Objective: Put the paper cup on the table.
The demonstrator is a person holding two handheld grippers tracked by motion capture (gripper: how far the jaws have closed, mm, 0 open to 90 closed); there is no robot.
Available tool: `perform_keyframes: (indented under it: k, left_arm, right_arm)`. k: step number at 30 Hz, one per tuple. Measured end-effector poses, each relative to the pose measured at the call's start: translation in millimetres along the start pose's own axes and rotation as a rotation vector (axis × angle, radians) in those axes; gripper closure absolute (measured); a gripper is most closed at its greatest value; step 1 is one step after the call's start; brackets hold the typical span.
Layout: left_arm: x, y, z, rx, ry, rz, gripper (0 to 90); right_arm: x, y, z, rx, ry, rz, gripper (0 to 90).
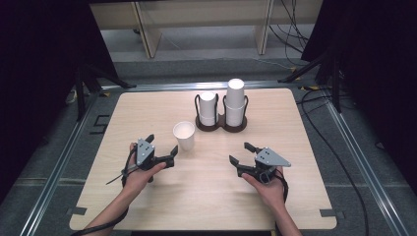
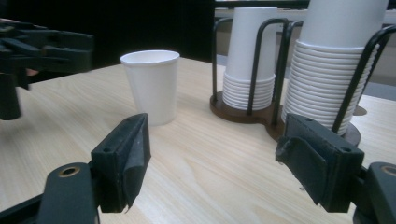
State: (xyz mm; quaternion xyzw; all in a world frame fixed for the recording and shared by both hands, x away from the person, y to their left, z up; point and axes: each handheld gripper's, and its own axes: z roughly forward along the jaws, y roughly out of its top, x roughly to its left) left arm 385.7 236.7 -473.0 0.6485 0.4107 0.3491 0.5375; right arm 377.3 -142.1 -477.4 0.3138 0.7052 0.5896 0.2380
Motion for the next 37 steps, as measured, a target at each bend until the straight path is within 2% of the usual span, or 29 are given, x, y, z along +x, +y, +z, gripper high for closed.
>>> perform_keyframes:
  k: [2, 3, 4, 5, 6, 8, 10, 11, 12, 13, 14, 15, 17, 18, 19, 20, 21, 22, 23, 24, 26, 27, 28, 30, 32, 35, 36, 37]
  left_arm:
    - [2.2, -1.0, -5.5, 0.006, 0.006, 0.002, 0.5]
    - [4.5, -2.6, -10.6, 0.005, 0.014, 0.004, 0.9]
    - [6.8, -4.5, -15.1, 0.000, 0.018, 0.007, 1.2]
    - [8.6, -6.4, -19.9, -0.003, 0.029, 0.008, 1.3]
    - [12.6, -10.5, -28.8, -0.008, 0.051, 0.007, 1.9]
    - [14.8, -12.3, -33.4, -0.007, 0.063, 0.008, 2.1]
    - [20.9, -18.7, -45.2, 0.001, 0.081, 0.007, 2.1]
    - [22.6, -20.7, -49.0, 0.006, 0.090, 0.011, 2.1]
    - [23.9, -24.0, -50.5, -0.013, 0.091, 0.005, 2.1]
    - [25.6, -25.7, -54.6, -0.002, 0.099, 0.023, 2.1]
    - [25.6, -25.7, -54.6, -0.002, 0.099, 0.023, 2.1]
    - [26.7, -28.1, -57.1, -0.002, 0.105, 0.025, 2.1]
    - [28.7, -33.8, -64.3, -0.003, 0.132, 0.023, 2.2]
    - [28.3, -36.2, -65.3, -0.008, 0.142, 0.017, 2.2]
    - [27.7, -38.1, -67.1, 0.004, 0.149, 0.024, 2.2]
    - [26.1, -40.3, -65.9, -0.024, 0.153, 0.007, 2.3]
    - [26.1, -40.3, -65.9, -0.024, 0.153, 0.007, 2.5]
    - [26.2, -39.0, -68.1, -0.010, 0.154, 0.035, 2.5]
    - [25.8, -39.6, -67.5, -0.022, 0.155, 0.035, 2.4]
    - [26.4, -39.7, -68.1, -0.023, 0.156, 0.039, 2.6]
    - [26.1, -39.9, -69.6, -0.023, 0.163, 0.026, 2.6]
    - [26.3, -40.0, -69.9, -0.025, 0.165, 0.023, 2.7]
    - [25.7, -40.9, -68.7, -0.039, 0.169, 0.005, 2.7]
    - [25.8, -41.1, -68.2, -0.046, 0.174, 0.002, 2.9]
    - [25.9, -41.0, -68.6, -0.044, 0.164, 0.009, 2.9]
    - [26.4, -40.0, -69.9, -0.025, 0.159, 0.027, 2.9]
    - [26.2, -41.0, -68.1, -0.043, 0.162, 0.007, 2.9]
    - [26.2, -41.0, -68.1, -0.043, 0.162, 0.007, 2.9]
  right_arm:
    - [-0.4, -0.3, -0.3, -0.003, -0.019, 0.002, 24.8]
    - [-0.7, -0.6, -1.4, 0.009, -0.021, 0.021, 24.8]
    - [-3.7, -1.1, -0.6, -0.019, -0.033, -0.010, 24.8]
    - [-4.6, -0.4, -3.2, 0.017, -0.035, -0.008, 24.8]
    - [-4.7, -2.0, -1.5, -0.012, -0.012, 0.034, 24.8]
    - [-5.8, -1.9, -3.5, 0.008, -0.042, 0.034, 24.8]
    - [-8.6, -2.1, -4.3, 0.011, -0.044, 0.031, 24.8]
    - [-9.8, -1.9, -4.6, 0.014, -0.043, 0.031, 24.8]
    - [-10.1, -2.4, -4.7, -0.001, -0.049, 0.038, 24.8]
    - [-11.9, -2.3, -5.7, 0.009, -0.054, 0.027, 24.8]
    - [-11.8, -2.5, -5.9, 0.001, -0.052, 0.039, 24.8]
    - [-13.3, -2.6, -6.1, -0.006, -0.062, 0.027, 24.8]
    - [-14.1, -3.1, -6.6, 0.001, -0.053, 0.042, 24.8]
    - [-14.2, -3.5, -6.4, -0.007, -0.051, 0.052, 24.8]
    - [-14.8, -3.7, -6.8, -0.002, -0.060, 0.042, 24.8]
    - [-15.4, -3.9, -7.6, -0.003, -0.081, 0.031, 24.8]
    - [-15.4, -3.9, -7.6, -0.003, -0.081, 0.031, 24.8]
    - [-15.3, -4.4, -7.0, -0.001, -0.067, 0.046, 24.8]
    - [-15.7, -4.8, -7.8, 0.014, -0.063, 0.053, 24.8]
    - [-16.5, -5.7, -6.8, 0.001, -0.053, 0.050, 24.7]
    - [-15.5, -6.8, -7.8, 0.011, -0.080, 0.050, 24.7]
    - [-16.0, -7.6, -7.4, 0.007, -0.079, 0.043, 24.7]
    - [-16.7, -8.4, -6.3, 0.004, -0.050, 0.050, 24.7]
    - [-16.8, -8.8, -7.3, 0.029, -0.068, 0.045, 24.6]
    - [-18.4, -9.6, -5.7, 0.017, -0.059, 0.024, 24.6]
    - [-16.7, -10.9, -4.4, 0.005, -0.048, 0.052, 24.5]
    - [-16.6, -11.0, -4.6, 0.004, -0.048, 0.056, 24.5]
    - [-16.6, -11.0, -4.6, 0.004, -0.048, 0.056, 24.5]
